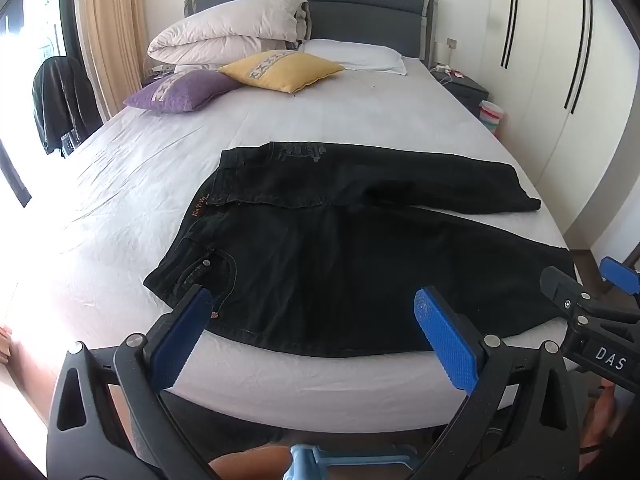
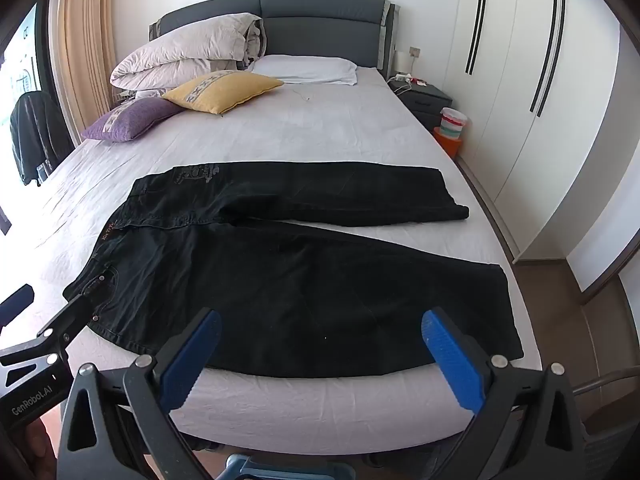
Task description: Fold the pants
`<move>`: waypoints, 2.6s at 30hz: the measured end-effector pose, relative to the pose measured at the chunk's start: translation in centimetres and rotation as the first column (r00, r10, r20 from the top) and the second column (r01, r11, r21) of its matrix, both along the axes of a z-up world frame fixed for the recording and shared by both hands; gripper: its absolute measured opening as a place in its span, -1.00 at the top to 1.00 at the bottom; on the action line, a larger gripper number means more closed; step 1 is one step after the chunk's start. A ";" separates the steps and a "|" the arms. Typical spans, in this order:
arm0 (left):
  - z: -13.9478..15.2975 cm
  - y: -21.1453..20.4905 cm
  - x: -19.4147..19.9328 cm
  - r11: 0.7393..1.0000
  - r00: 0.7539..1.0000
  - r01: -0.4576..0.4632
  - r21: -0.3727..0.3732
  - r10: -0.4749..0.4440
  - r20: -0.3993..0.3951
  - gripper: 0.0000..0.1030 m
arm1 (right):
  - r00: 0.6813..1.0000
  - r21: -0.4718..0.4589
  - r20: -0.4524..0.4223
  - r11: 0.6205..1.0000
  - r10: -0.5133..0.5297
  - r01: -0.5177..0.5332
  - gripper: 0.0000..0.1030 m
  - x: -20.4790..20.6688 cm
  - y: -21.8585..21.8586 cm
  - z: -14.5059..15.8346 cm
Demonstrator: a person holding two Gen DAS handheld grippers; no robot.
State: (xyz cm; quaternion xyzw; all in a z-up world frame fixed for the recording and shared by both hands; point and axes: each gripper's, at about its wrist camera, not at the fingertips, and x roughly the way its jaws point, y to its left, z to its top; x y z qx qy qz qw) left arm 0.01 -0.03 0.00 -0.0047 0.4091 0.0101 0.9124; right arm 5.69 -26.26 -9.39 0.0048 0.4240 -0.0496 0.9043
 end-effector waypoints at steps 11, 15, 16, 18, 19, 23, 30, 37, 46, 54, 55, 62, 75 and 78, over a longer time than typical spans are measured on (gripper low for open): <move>0.0 -0.1 -0.3 1.000 1.000 -0.002 -0.001 0.002 0.010 -1.00 | 1.000 0.001 0.006 1.000 -0.001 0.001 -1.00 -0.1 0.0 -0.1; 0.0 0.0 -0.6 1.000 1.000 -0.004 0.001 0.004 0.010 -1.00 | 1.000 0.003 0.007 1.000 -0.001 0.001 -1.00 -0.2 0.0 -0.1; 0.0 0.1 -0.6 1.000 1.000 -0.003 -0.001 0.003 0.009 -1.00 | 1.000 0.003 0.007 1.000 0.000 0.000 -1.00 -0.2 0.0 -0.1; 0.0 0.0 -0.6 1.000 1.000 -0.003 -0.001 0.003 0.009 -1.00 | 1.000 0.002 0.008 1.000 0.000 0.000 -1.00 -0.2 0.0 -0.1; -0.3 0.1 -0.4 1.000 1.000 -0.003 -0.001 0.003 0.008 -1.00 | 1.000 0.003 0.008 1.000 0.000 0.000 -1.00 -0.2 0.0 -0.1; -0.3 0.3 -0.4 1.000 1.000 -0.008 -0.001 0.008 0.002 -1.00 | 1.000 0.003 0.008 1.000 0.002 -0.002 -1.00 0.0 -0.1 -0.2; -0.3 0.4 -0.3 1.000 1.000 -0.010 -0.001 0.010 -0.004 -1.00 | 1.000 0.001 0.008 1.000 0.002 -0.002 -1.00 -0.3 0.2 -0.1; -0.4 0.4 -0.4 1.000 1.000 -0.009 0.001 0.009 -0.005 -1.00 | 1.000 -0.001 0.007 1.000 0.002 -0.002 -1.00 -0.4 0.3 -0.2; -0.5 0.4 -0.4 1.000 1.000 -0.010 0.001 0.010 -0.008 -1.00 | 1.000 -0.001 0.007 1.000 0.002 -0.002 -1.00 -0.4 0.3 -0.3; -0.7 0.4 -0.4 1.000 1.000 -0.009 0.002 0.009 -0.008 -1.00 | 1.000 0.001 0.007 1.000 0.003 -0.003 -1.00 -0.4 0.4 -0.3; -0.7 0.4 -0.4 1.000 1.000 -0.009 0.001 0.009 -0.008 -1.00 | 1.000 0.000 0.007 1.000 0.003 -0.003 -1.00 -0.4 0.4 -0.3; -0.7 0.4 -0.3 1.000 1.000 -0.009 0.000 0.009 -0.009 -1.00 | 1.000 0.000 0.007 1.000 0.003 -0.003 -1.00 -0.4 0.4 -0.3; -0.7 0.4 -0.3 1.000 1.000 -0.010 0.001 0.010 -0.010 -1.00 | 1.000 0.000 0.005 1.000 0.002 -0.002 -1.00 -0.3 0.4 -0.3; -0.7 0.4 -0.3 1.000 1.000 -0.009 0.002 0.009 -0.011 -1.00 | 1.000 0.001 0.005 1.000 0.003 -0.003 -1.00 -0.3 0.4 -0.3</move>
